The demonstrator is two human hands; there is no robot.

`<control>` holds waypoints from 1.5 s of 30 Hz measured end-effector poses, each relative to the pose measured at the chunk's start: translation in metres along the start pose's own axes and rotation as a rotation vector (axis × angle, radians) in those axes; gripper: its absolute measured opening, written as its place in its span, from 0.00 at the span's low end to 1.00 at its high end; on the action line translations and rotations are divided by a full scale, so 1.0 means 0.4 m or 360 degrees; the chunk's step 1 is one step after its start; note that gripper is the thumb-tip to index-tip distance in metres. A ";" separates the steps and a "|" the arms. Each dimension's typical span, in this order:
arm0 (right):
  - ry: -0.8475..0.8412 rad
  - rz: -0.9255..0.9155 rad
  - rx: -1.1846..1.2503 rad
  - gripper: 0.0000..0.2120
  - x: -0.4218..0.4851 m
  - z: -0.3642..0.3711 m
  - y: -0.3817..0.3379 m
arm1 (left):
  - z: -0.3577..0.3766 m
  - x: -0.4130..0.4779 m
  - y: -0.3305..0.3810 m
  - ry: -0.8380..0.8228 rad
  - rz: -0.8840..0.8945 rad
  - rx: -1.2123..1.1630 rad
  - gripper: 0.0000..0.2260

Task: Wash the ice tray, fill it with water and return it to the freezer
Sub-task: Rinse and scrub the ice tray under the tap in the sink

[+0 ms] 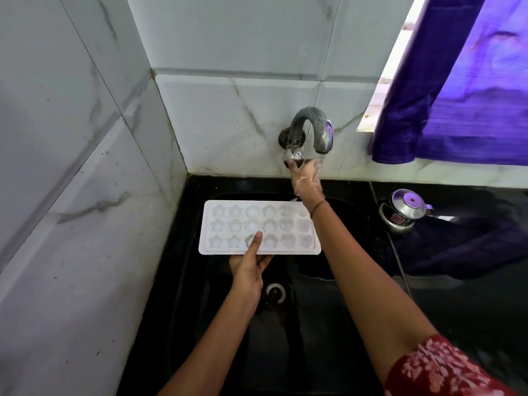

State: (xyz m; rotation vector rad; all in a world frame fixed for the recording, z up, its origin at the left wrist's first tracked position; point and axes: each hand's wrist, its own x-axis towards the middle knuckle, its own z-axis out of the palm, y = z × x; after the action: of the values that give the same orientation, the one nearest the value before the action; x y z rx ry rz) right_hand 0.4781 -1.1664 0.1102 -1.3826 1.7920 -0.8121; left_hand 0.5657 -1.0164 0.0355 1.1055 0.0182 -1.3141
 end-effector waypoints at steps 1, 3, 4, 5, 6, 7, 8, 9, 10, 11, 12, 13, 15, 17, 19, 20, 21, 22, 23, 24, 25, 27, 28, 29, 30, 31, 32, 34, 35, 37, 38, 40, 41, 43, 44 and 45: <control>-0.0051 -0.0023 0.0065 0.25 -0.017 -0.006 0.018 | -0.003 -0.004 -0.004 0.0004 0.0001 0.0000 0.17; -0.0095 0.0111 0.0389 0.08 -0.043 -0.014 0.050 | -0.009 -0.015 -0.011 0.0021 -0.0007 0.0005 0.18; -0.0135 0.0258 0.0523 0.05 -0.059 -0.020 0.060 | -0.011 -0.021 -0.015 0.0035 -0.0014 0.0005 0.18; -0.0212 0.0390 0.0602 0.08 -0.074 -0.025 0.072 | -0.014 -0.028 -0.019 0.0051 -0.0019 0.0012 0.18; -0.0300 0.0502 0.0701 0.10 -0.084 -0.028 0.086 | -0.017 -0.033 -0.025 0.0067 -0.0023 0.0024 0.18; -0.0368 0.0595 0.0846 0.11 -0.096 -0.034 0.096 | -0.020 -0.039 -0.030 0.0077 -0.0025 0.0040 0.18; -0.0425 0.0676 0.0973 0.12 -0.104 -0.042 0.108 | -0.024 -0.044 -0.035 0.0085 -0.0023 0.0053 0.19; -0.0464 0.0742 0.1088 0.12 -0.109 -0.049 0.121 | -0.028 -0.049 -0.039 0.0091 -0.0019 0.0060 0.19; -0.0494 0.0793 0.1164 0.12 -0.115 -0.058 0.130 | -0.031 -0.053 -0.042 0.0096 -0.0013 0.0061 0.19; -0.0510 0.0833 0.1215 0.12 -0.114 -0.064 0.137 | -0.033 -0.055 -0.045 0.0101 -0.0010 0.0056 0.19; -0.0527 0.0855 0.1235 0.12 -0.115 -0.071 0.141 | -0.034 -0.058 -0.047 0.0107 -0.0007 0.0050 0.19; -0.0538 0.0864 0.1249 0.12 -0.116 -0.075 0.142 | -0.036 -0.061 -0.049 0.0114 -0.0002 0.0045 0.19; -0.0559 0.0856 0.1255 0.12 -0.122 -0.084 0.134 | -0.036 -0.064 -0.051 0.0128 0.0020 0.0052 0.18; -0.0546 0.0789 0.1216 0.10 -0.124 -0.088 0.128 | -0.035 -0.061 -0.050 0.0139 0.0043 0.0067 0.18; -0.0486 0.0661 0.1054 0.10 -0.123 -0.088 0.131 | -0.032 -0.056 -0.045 0.0137 0.0072 0.0070 0.17; -0.0441 0.0585 0.0919 0.10 -0.123 -0.086 0.137 | -0.030 -0.054 -0.041 0.0135 0.0087 0.0063 0.17; -0.0391 0.0505 0.0767 0.10 -0.125 -0.084 0.145 | -0.029 -0.052 -0.036 0.0133 0.0101 0.0053 0.17; -0.0348 0.0426 0.0606 0.09 -0.127 -0.083 0.154 | -0.026 -0.050 -0.033 0.0131 0.0114 0.0042 0.18; -0.0308 0.0345 0.0441 0.09 -0.130 -0.082 0.166 | -0.025 -0.049 -0.031 0.0126 0.0125 0.0033 0.19; -0.0271 0.0245 0.0257 0.10 -0.134 -0.083 0.177 | -0.023 -0.048 -0.029 0.0121 0.0135 0.0026 0.19; -0.0234 0.0120 0.0054 0.12 -0.137 -0.084 0.188 | -0.021 -0.047 -0.028 0.0122 0.0141 0.0021 0.19; -0.0206 -0.0159 -0.0368 0.16 -0.146 -0.087 0.204 | -0.018 -0.044 -0.027 0.0138 0.0139 0.0013 0.18; -0.0211 -0.0269 -0.0567 0.18 -0.151 -0.088 0.212 | -0.016 -0.043 -0.027 0.0144 0.0137 0.0009 0.18; -0.0206 -0.0351 -0.0751 0.19 -0.154 -0.088 0.219 | -0.014 -0.041 -0.026 0.0146 0.0137 0.0005 0.17; -0.0188 -0.0413 -0.0913 0.20 -0.158 -0.089 0.226 | -0.012 -0.039 -0.026 0.0144 0.0139 0.0006 0.17; -0.0166 -0.0457 -0.1042 0.20 -0.161 -0.090 0.231 | -0.011 -0.036 -0.026 0.0140 0.0142 0.0011 0.17; -0.0140 -0.0492 -0.1131 0.21 -0.162 -0.090 0.234 | -0.009 -0.034 -0.026 0.0138 0.0146 0.0021 0.16; -0.0107 -0.0571 -0.1243 0.22 -0.159 -0.090 0.236 | -0.006 -0.029 -0.026 0.0144 0.0148 0.0034 0.16; -0.0110 -0.0614 -0.1293 0.23 -0.155 -0.088 0.236 | -0.003 -0.026 -0.026 0.0152 0.0144 0.0035 0.16; -0.0124 -0.0684 -0.1366 0.23 -0.147 -0.083 0.234 | 0.002 -0.020 -0.025 0.0156 0.0148 0.0039 0.17; -0.0121 -0.0699 -0.1377 0.23 -0.142 -0.080 0.235 | 0.005 -0.017 -0.024 0.0154 0.0156 0.0041 0.16; -0.0107 -0.0686 -0.1347 0.22 -0.133 -0.078 0.237 | 0.007 -0.009 -0.023 0.0165 0.0167 0.0046 0.16; -0.0104 -0.0687 -0.1336 0.22 -0.130 -0.077 0.240 | 0.007 -0.005 -0.022 0.0173 0.0167 0.0048 0.16; -0.0105 -0.0727 -0.1374 0.23 -0.124 -0.072 0.246 | 0.005 0.000 -0.020 0.0179 0.0162 0.0051 0.15; -0.0111 -0.0741 -0.1402 0.23 -0.122 -0.070 0.247 | 0.005 0.002 -0.020 0.0178 0.0156 0.0052 0.15; -0.0123 -0.0744 -0.1417 0.23 -0.120 -0.068 0.248 | 0.004 0.004 -0.020 0.0176 0.0149 0.0052 0.15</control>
State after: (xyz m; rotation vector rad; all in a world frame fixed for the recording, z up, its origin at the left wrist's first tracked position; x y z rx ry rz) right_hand 0.4117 -1.0959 0.0509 -2.4200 1.8655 -0.1226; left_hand 0.5592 -1.0173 0.0306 1.1922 0.0268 -1.1722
